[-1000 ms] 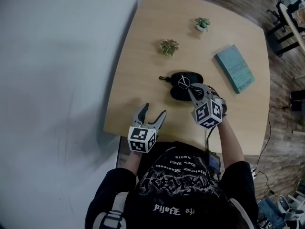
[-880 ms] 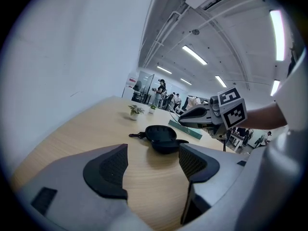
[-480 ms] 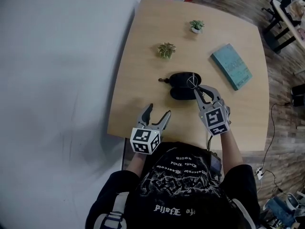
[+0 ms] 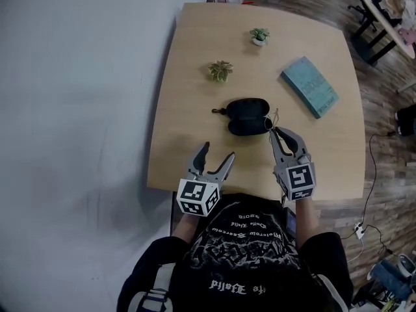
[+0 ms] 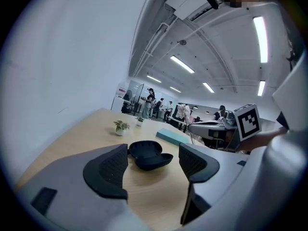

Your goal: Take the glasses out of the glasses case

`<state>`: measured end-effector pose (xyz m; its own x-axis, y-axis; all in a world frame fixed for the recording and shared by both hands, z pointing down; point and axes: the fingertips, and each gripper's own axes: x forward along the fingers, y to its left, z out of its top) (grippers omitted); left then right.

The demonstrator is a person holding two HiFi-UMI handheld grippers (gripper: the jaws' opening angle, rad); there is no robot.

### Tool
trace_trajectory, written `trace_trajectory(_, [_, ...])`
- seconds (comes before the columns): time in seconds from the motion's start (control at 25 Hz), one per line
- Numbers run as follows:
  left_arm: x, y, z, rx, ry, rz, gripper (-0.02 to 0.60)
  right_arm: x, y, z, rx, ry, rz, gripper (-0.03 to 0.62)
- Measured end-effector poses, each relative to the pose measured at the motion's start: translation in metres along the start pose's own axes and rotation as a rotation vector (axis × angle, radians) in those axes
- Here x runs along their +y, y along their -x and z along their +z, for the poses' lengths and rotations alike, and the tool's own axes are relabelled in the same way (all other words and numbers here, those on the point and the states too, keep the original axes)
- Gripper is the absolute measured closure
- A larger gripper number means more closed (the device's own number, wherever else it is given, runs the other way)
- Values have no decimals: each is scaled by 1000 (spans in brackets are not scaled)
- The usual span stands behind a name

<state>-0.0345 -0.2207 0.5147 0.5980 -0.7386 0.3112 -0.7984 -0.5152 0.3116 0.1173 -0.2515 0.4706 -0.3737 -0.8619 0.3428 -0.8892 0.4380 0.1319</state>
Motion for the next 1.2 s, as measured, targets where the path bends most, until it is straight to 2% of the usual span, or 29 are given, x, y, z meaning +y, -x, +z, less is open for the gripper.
trace_trajectory(0.36, [-10,4,0,3,-17,-30,241,11,32,-26,-48,-163,-79,549])
trace_trajectory(0.76, [-18,10,-3,-6,-23,-62,249,24,45,-47,-30,-205,-99,549])
trace_trajectory(0.92, [-19,13,-1,-22,-32,-62,366,25,45,-44,-40,-203,-94,549])
trace_trajectory(1.12, [-21,16,1,-45,-13,-68,547,28,47,-40,-51,-199,-83,551])
trace_trajectory(1.16, [-23,16,1,-49,-12,-78,577,28,47,-39,-54,-198,-82,551])
trace_trajectory(1.2, [-26,16,1,-49,-15,-89,578,28,47,-39,-55,-199,-81,551])
